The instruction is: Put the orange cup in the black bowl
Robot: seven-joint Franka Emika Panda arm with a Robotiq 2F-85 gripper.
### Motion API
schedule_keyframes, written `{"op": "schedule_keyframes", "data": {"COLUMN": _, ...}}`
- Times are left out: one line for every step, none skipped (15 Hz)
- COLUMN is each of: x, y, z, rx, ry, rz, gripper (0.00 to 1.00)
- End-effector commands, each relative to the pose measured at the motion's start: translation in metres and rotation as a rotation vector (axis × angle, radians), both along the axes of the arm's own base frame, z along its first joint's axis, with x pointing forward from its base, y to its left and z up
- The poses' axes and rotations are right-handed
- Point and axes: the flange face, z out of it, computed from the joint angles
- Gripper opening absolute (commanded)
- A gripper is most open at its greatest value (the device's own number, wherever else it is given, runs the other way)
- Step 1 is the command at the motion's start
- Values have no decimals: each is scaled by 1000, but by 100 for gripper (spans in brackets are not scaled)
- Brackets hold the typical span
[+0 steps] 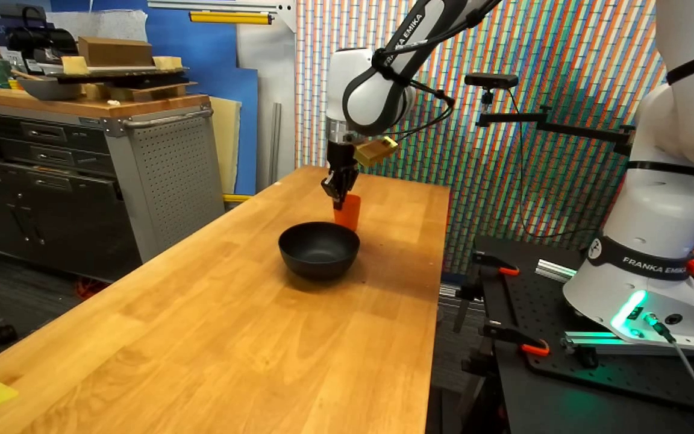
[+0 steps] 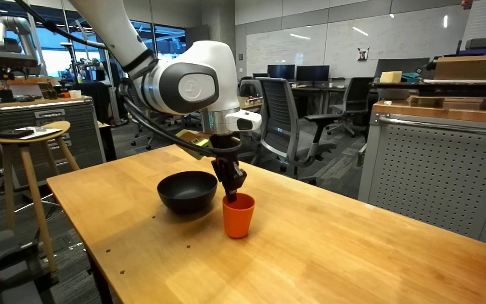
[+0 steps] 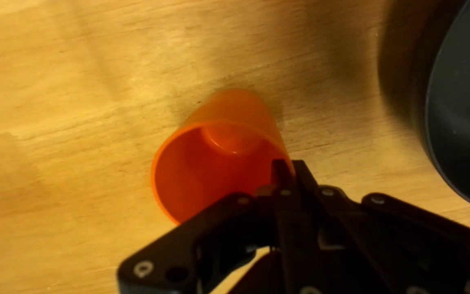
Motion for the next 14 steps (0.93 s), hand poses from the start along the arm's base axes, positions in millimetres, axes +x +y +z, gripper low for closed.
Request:
{"op": "schedule_keyframes", "data": {"x": -6, "y": 7, "z": 11, "rx": -18, "ry": -18, "rz": 22, "gripper": 3}}
{"op": "schedule_keyframes", "data": {"x": -13, "y": 19, "z": 19, "rx": -22, "ry": -21, "rz": 49, "gripper": 3}}
{"op": "schedule_keyframes", "data": {"x": -17, "y": 29, "z": 24, "rx": -25, "ry": -19, "rz": 71, "gripper": 3}}
{"op": "schedule_keyframes", "data": {"x": -25, "y": 41, "z": 31, "rx": -33, "ry": -21, "rz": 96, "gripper": 3}}
{"op": "schedule_keyframes", "data": {"x": -30, "y": 52, "z": 37, "rx": -35, "ry": -23, "rz": 117, "gripper": 3}}
{"op": "schedule_keyframes", "data": {"x": -38, "y": 66, "z": 42, "rx": -42, "ry": -23, "rz": 142, "gripper": 3}}
{"op": "schedule_keyframes", "data": {"x": -44, "y": 79, "z": 47, "rx": -46, "ry": -29, "rz": 161, "gripper": 3}}
{"op": "schedule_keyframes", "data": {"x": -50, "y": 91, "z": 52, "rx": -57, "ry": -41, "rz": 179, "gripper": 3}}
{"op": "schedule_keyframes", "data": {"x": -55, "y": 101, "z": 57, "rx": -68, "ry": -54, "rz": 196, "gripper": 3}}
{"op": "schedule_keyframes", "data": {"x": -61, "y": 112, "z": 63, "rx": -85, "ry": -73, "rz": 215, "gripper": 3}}
{"op": "schedule_keyframes", "data": {"x": -66, "y": 121, "z": 67, "rx": -102, "ry": -81, "rz": 231, "gripper": 3}}
{"op": "schedule_keyframes", "data": {"x": -71, "y": 130, "z": 71, "rx": -125, "ry": -90, "rz": 250, "gripper": 3}}
{"op": "schedule_keyframes", "data": {"x": -75, "y": 139, "z": 75, "rx": -143, "ry": -98, "rz": 268, "gripper": 3}}
{"op": "schedule_keyframes", "data": {"x": -79, "y": 148, "z": 79, "rx": -166, "ry": -105, "rz": 292, "gripper": 3}}
